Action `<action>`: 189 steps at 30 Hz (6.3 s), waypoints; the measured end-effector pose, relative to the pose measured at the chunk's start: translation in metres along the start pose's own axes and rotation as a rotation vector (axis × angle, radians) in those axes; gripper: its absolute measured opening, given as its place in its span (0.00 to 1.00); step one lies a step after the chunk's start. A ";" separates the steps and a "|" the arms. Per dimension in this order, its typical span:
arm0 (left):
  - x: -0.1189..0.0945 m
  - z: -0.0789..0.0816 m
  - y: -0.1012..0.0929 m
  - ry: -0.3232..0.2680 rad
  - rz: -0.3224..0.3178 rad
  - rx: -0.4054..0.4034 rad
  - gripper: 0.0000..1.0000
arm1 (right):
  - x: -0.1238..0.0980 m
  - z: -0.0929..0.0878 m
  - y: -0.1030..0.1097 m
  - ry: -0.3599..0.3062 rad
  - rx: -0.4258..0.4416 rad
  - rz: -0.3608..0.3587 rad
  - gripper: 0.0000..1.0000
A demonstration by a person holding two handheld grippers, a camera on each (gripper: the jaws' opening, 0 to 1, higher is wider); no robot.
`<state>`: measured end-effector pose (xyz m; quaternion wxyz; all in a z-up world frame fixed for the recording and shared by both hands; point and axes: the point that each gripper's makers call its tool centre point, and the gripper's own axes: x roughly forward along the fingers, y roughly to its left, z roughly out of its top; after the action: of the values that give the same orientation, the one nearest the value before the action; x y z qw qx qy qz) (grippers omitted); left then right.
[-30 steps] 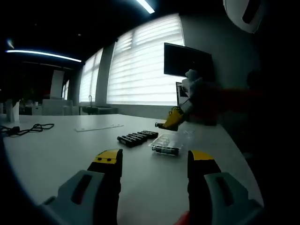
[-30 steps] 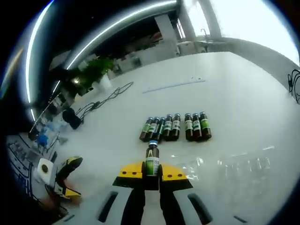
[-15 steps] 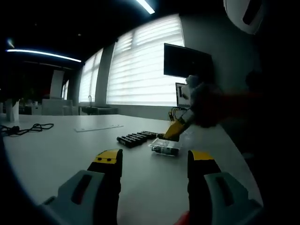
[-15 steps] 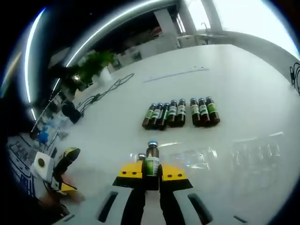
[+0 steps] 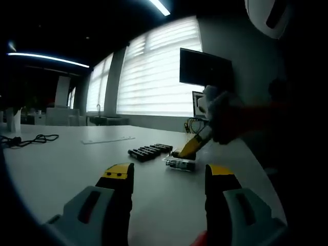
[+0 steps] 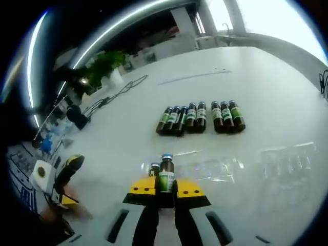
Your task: Grip medicine bottles put into box
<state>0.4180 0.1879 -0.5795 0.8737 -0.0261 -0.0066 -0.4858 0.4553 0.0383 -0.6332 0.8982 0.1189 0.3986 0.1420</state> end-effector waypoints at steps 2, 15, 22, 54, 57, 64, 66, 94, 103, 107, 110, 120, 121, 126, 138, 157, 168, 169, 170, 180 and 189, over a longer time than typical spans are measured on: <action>0.000 0.000 0.000 0.000 0.000 0.001 0.49 | 0.001 0.000 0.001 -0.005 0.000 0.003 0.08; 0.000 -0.001 0.001 0.002 -0.003 0.002 0.49 | -0.001 -0.004 0.001 0.000 -0.027 0.007 0.08; -0.001 -0.001 0.001 0.002 -0.003 0.002 0.49 | -0.001 0.000 0.004 -0.022 -0.040 0.011 0.08; -0.001 -0.001 0.000 0.001 -0.005 0.004 0.49 | -0.004 0.001 0.005 -0.011 -0.258 -0.056 0.00; -0.001 -0.001 0.000 0.000 -0.004 0.003 0.49 | -0.004 -0.001 0.003 -0.005 -0.255 -0.054 0.00; 0.000 -0.001 -0.001 0.002 -0.006 0.003 0.49 | -0.002 -0.003 0.000 0.001 -0.239 -0.053 0.00; 0.000 0.000 -0.002 0.003 -0.006 0.003 0.49 | -0.001 -0.004 0.002 0.006 -0.239 -0.049 0.00; 0.000 -0.003 -0.001 0.010 -0.006 0.015 0.49 | -0.023 0.027 0.021 0.045 -1.026 0.232 0.43; 0.001 -0.005 -0.001 0.018 -0.004 0.026 0.49 | -0.017 0.007 0.017 0.275 -1.334 0.375 0.56; 0.001 -0.007 0.000 0.023 -0.003 0.032 0.49 | -0.013 0.007 0.017 0.305 -1.383 0.431 0.60; -0.001 -0.008 0.003 0.021 -0.002 0.031 0.49 | -0.012 0.006 0.015 0.347 -1.432 0.460 0.63; 0.001 -0.009 -0.001 0.029 -0.012 0.045 0.49 | -0.002 -0.010 0.006 0.508 -1.504 0.516 0.61; 0.001 -0.008 -0.001 0.029 -0.010 0.045 0.49 | -0.002 -0.011 0.006 0.514 -1.508 0.522 0.62; 0.001 -0.006 -0.001 0.025 -0.005 0.042 0.49 | 0.006 -0.012 0.000 0.549 -1.541 0.507 0.62; 0.001 -0.004 -0.002 0.018 -0.007 0.038 0.49 | 0.013 -0.012 0.000 0.561 -1.498 0.478 0.54; 0.001 -0.004 -0.004 0.017 -0.017 0.041 0.49 | 0.014 -0.011 0.012 0.526 -1.293 0.379 0.54; 0.001 -0.003 -0.004 0.016 -0.014 0.044 0.49 | 0.010 -0.016 0.014 0.525 -1.351 0.414 0.59; 0.001 -0.003 -0.004 0.015 -0.014 0.044 0.49 | 0.009 -0.015 0.014 0.521 -1.345 0.415 0.59; 0.001 -0.003 -0.004 0.015 -0.014 0.043 0.49 | 0.008 -0.014 0.015 0.516 -1.340 0.416 0.59; 0.001 -0.004 -0.003 0.016 -0.014 0.042 0.49 | 0.001 0.005 0.027 0.370 -1.220 0.443 0.57; 0.001 -0.004 -0.002 0.016 -0.011 0.041 0.49 | 0.004 0.016 0.023 0.203 -1.070 0.405 0.52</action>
<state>0.4169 0.1857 -0.5838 0.8715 -0.0041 -0.0099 -0.4903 0.4661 0.0592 -0.6176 0.7457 -0.2919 0.3248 0.5032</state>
